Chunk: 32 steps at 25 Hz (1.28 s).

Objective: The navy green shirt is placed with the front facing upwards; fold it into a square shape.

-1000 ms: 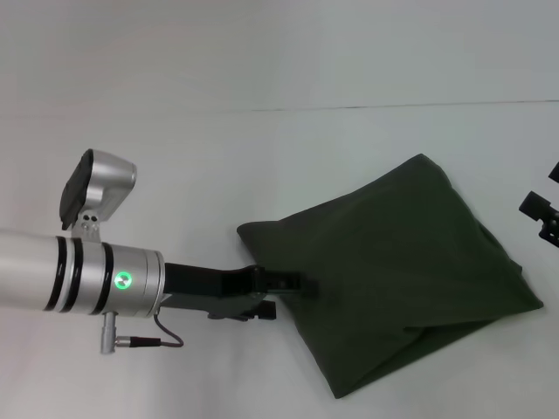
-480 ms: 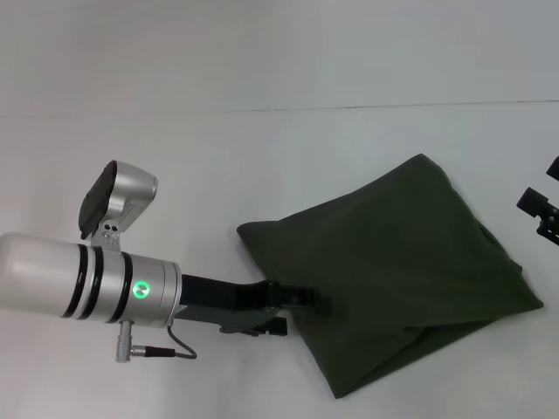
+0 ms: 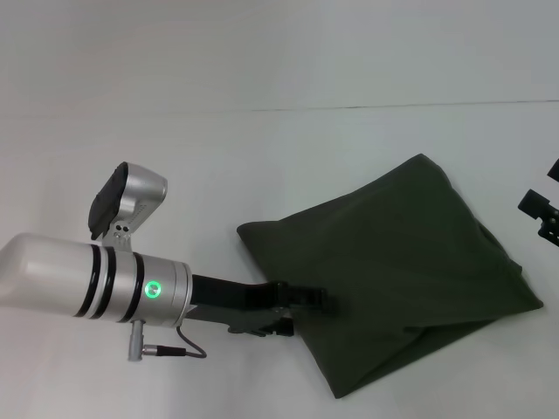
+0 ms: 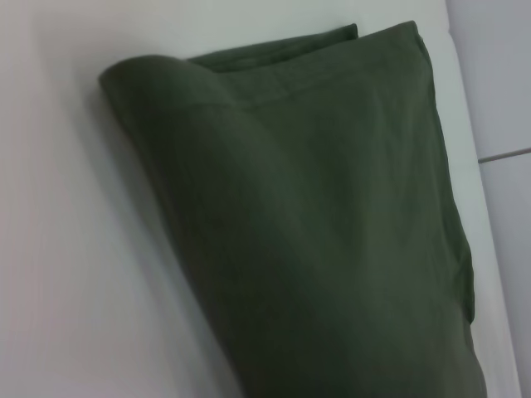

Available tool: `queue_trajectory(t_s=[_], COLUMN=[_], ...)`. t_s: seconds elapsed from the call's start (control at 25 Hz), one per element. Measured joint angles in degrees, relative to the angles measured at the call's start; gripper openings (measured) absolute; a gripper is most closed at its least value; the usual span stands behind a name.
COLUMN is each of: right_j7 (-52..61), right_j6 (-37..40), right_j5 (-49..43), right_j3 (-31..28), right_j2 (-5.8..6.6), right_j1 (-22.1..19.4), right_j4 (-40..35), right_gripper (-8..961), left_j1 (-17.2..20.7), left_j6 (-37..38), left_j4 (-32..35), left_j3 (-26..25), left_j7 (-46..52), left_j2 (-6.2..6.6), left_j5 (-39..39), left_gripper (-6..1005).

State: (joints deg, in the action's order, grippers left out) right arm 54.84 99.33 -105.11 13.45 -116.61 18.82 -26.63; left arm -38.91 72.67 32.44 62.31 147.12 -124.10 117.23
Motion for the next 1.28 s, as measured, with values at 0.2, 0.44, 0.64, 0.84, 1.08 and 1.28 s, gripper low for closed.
queue_trajectory(t_s=[0.2,0.44,0.64,0.84,1.08,1.28], right_j7=[0.0,0.0,0.0,0.0,0.04,0.07], right_j6=[0.13,0.16,0.19,0.19,0.21,0.24], right_j5=[0.0,0.01,0.47,0.74,0.78,0.79], right_j3=[0.0,0.0,-0.06,-0.09,-0.09,-0.09], right_j2=[0.05,0.07,0.08,0.08,0.08,0.08], right_j1=[-0.02,-0.02,-0.09,-0.1,-0.1,-0.1], right_j4=[-0.4,-0.53,-0.53,-0.53,-0.53,-0.53], right_gripper=[735,734,733,733,733,734], left_j1=[-0.69,-2.73,-3.3,-3.73,-3.9,-4.06], left_j6=[-0.89,-1.48,-1.9,-1.6,-1.51,-1.51], left_j4=[-0.64,-3.03,-3.26,-3.3,-2.98,-3.1], left_j3=[0.07,0.28,1.61,1.7,1.7,1.67], left_j7=[-0.06,-0.75,-0.3,-0.17,-0.64,-0.77], left_j2=[-0.18,-0.21,-0.17,0.01,-0.06,-0.09], left_j5=[-0.05,0.13,0.07,0.06,0.14,0.14], left_gripper=[950,947,944,897,762,525])
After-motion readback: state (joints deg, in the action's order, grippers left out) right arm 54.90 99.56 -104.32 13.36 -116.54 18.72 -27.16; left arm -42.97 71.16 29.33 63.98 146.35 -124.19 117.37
